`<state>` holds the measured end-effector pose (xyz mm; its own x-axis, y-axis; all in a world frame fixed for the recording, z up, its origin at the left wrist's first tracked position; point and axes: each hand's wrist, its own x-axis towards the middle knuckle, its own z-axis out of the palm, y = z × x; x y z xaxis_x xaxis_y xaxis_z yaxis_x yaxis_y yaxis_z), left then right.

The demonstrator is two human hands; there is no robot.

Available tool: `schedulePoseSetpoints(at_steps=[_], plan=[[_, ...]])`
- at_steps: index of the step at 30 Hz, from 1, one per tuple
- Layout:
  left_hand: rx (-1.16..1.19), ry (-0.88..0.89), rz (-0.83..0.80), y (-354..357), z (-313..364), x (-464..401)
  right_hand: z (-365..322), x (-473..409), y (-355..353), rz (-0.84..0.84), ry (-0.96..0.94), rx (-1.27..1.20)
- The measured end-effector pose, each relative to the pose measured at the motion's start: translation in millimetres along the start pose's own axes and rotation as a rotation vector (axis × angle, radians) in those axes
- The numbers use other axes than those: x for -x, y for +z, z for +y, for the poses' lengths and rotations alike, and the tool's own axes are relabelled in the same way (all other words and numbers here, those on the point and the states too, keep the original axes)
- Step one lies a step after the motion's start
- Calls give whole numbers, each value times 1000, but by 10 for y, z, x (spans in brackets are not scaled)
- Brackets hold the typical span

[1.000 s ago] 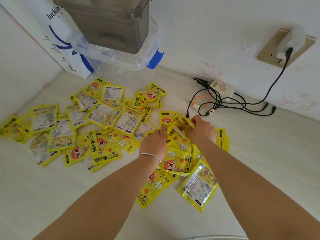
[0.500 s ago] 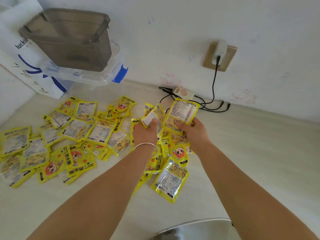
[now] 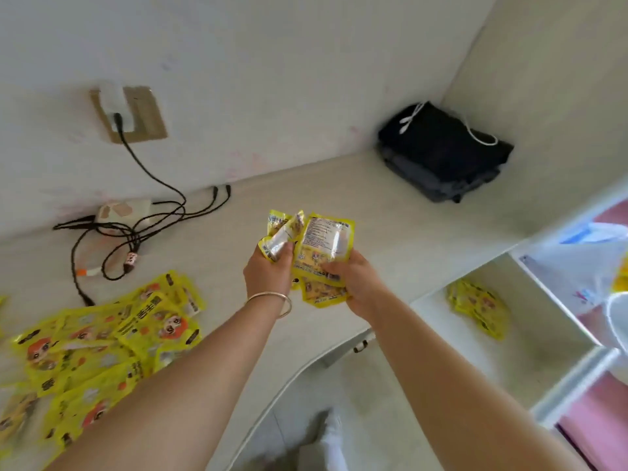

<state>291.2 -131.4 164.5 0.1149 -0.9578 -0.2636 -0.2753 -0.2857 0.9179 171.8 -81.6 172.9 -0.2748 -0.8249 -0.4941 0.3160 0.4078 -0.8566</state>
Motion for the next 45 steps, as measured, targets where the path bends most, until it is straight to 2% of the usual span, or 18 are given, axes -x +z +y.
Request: schedulePoseSetpoints(at_steps=[5,12,15,21,28,33,40,45], plan=[[-78,70,-225,816,121,363,36,206,-852,216,-29,-154],[-174,123,-439,1926,252,823,53,329,-1997,449,-32,-260],[-212,94,-518,2361,223,990,133,311,-2492,511,24,-304],[-254,-67,-639,3087,105,1238,320,236,-3287,518,119,-442],[-372,-243,-747,3799,-109,1438,684,185,-3883,664,299,-605],[-501,-319,-821,4280,-454,1429,949,69,-4240,792,363,-619],[-668,-286,-873,4957,-758,1306,1268,-232,-4719,980,415,-577],[-730,-226,-987,5378,-1013,1282,1469,-436,-4961,1054,477,-505]])
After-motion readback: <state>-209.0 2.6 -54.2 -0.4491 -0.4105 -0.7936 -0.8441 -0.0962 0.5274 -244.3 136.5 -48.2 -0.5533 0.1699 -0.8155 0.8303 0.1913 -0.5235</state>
